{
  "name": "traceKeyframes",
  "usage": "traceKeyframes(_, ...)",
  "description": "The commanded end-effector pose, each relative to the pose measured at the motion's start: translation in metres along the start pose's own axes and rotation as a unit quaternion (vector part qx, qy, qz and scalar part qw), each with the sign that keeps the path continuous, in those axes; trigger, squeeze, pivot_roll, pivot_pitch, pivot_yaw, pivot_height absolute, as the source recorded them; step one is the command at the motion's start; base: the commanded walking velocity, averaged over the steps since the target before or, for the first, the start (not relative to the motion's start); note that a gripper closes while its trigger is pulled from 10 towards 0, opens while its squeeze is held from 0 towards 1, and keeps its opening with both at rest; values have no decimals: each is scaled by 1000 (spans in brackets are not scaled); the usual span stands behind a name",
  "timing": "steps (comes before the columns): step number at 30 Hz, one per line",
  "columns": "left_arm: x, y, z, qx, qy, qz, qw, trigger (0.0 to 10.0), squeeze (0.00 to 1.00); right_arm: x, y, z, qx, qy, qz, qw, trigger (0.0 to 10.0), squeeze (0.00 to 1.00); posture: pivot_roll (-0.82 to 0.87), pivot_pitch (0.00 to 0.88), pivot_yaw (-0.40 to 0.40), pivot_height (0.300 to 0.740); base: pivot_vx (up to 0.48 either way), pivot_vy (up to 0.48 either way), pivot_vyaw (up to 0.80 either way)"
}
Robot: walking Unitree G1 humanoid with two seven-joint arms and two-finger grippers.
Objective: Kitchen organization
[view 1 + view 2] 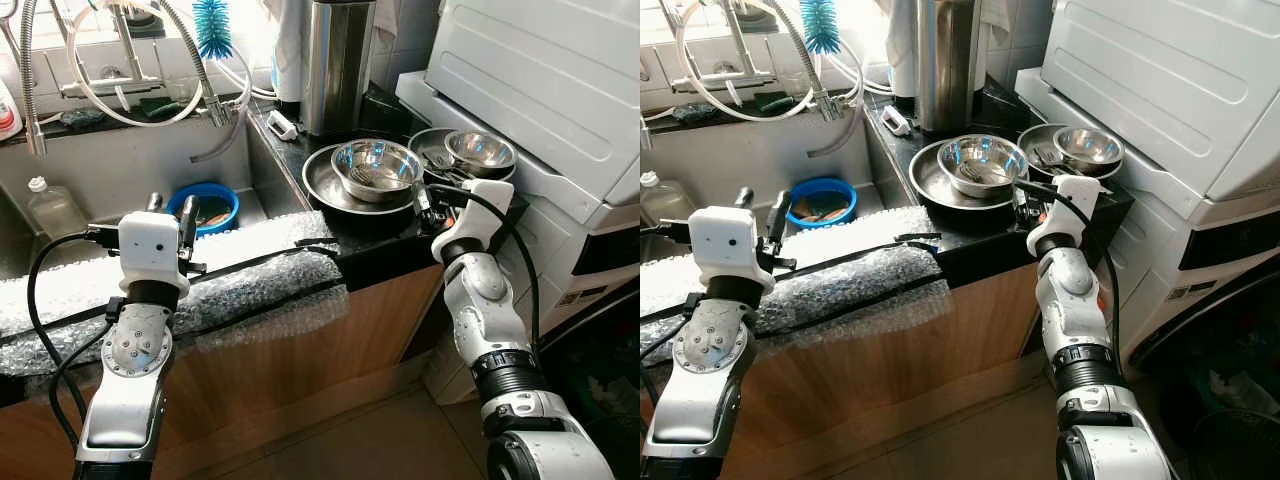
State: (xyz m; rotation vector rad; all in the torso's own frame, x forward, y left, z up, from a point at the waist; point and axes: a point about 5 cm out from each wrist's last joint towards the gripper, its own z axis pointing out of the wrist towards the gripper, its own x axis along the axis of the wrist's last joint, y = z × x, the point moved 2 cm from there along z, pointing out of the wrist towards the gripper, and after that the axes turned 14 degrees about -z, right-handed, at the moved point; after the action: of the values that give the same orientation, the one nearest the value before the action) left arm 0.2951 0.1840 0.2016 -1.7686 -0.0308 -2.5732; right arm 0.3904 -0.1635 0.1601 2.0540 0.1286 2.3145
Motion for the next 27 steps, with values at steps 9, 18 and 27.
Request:
traceKeyframes(9, 2, 2, 3, -4, 1, 12, 1000, 10000, 0, 8, 0, 4, 0, 16, 7, 1000, 0, 0, -48, 0, -56, 727, 0, 0, 0)
traceKeyframes(18, 1, 2, 3, -4, 1, 12, 1000, 10000, 0, 7, 0, 4, -1, 15, 9, 1000, 0, 0, -49, 0, -57, 727, 0, 0, 0)
traceKeyframes(27, 4, 1, 6, 0, 8, 14, 1000, 10000, 0, 18, -5, 5, 4, 48, 30, 998, 0, 0, -46, 0, -58, 727, 0, 0, 0)
